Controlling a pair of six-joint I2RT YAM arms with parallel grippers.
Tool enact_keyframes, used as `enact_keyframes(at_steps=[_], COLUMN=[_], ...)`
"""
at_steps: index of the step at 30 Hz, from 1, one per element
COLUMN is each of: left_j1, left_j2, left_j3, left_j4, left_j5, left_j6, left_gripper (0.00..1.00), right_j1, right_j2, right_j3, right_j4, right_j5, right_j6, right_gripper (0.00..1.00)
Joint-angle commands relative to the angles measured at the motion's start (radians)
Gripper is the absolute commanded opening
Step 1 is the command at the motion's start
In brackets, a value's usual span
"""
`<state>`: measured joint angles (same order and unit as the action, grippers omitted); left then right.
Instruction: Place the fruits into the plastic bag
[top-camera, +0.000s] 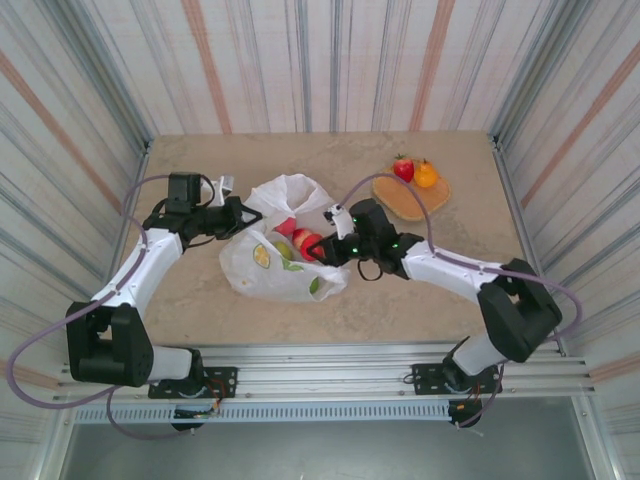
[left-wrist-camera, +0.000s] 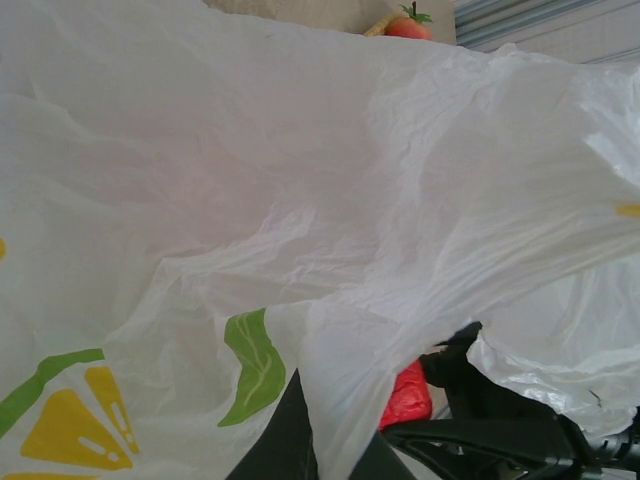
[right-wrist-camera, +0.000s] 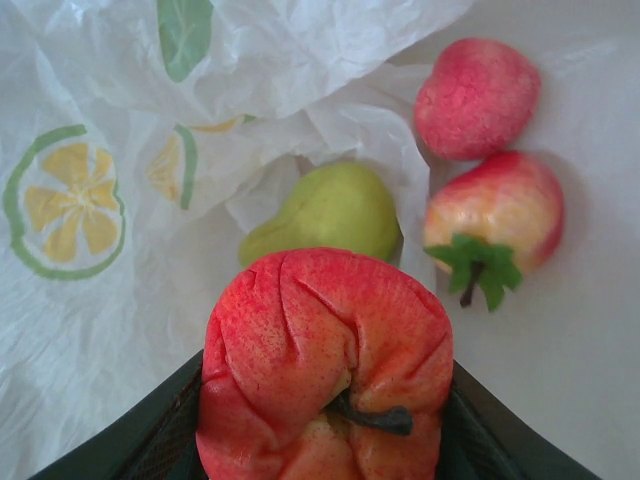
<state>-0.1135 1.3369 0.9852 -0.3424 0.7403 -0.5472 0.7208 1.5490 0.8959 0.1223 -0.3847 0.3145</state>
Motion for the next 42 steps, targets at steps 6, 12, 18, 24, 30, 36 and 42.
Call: enact_keyframes(at_steps=[6, 12, 18, 24, 30, 36, 42], left_j1=[-0.006, -0.006, -0.006, -0.006, -0.006, -0.006, -0.006], left_j2=[-0.007, -0.011, -0.013, -0.013, -0.011, -0.011, -0.014], left_j3=[-0.010, -0.009, -0.009, -0.011, -0.013, -0.014, -0.015], left_j4=[0.003, 0.003, 0.005, 0.005, 0.004, 0.005, 0.006], left_j5=[0.025, 0.024, 0.024, 0.023, 0.024, 0.022, 0.021], left_j6=[0.004, 0.001, -0.002, -0.001, -0.002, -0.003, -0.002], left_gripper=[0.01, 0.02, 0.05, 0.05, 0.05, 0.05, 0.05], right_j1=[0.083, 0.128, 0.153, 0.156, 0.154, 0.151, 0.143], right_j2=[0.175, 0.307, 0.367, 0.357, 0.307, 0.247, 0.179], right_j3=[0.140, 0.245, 0.291, 0.283, 0.252, 0.207, 0.150], right_j4=[0.203, 0.215, 0.202, 0.176, 0.164, 0.160, 0.150], right_j5=[0.071, 0.134, 0.147, 0.156, 0.163, 0.155, 0.156], right_j6=[0.082, 0.130, 0.141, 0.133, 0.110, 0.106, 0.104], right_gripper=[0.51, 0.55, 0.60, 0.73, 0.82, 0.86, 0.91])
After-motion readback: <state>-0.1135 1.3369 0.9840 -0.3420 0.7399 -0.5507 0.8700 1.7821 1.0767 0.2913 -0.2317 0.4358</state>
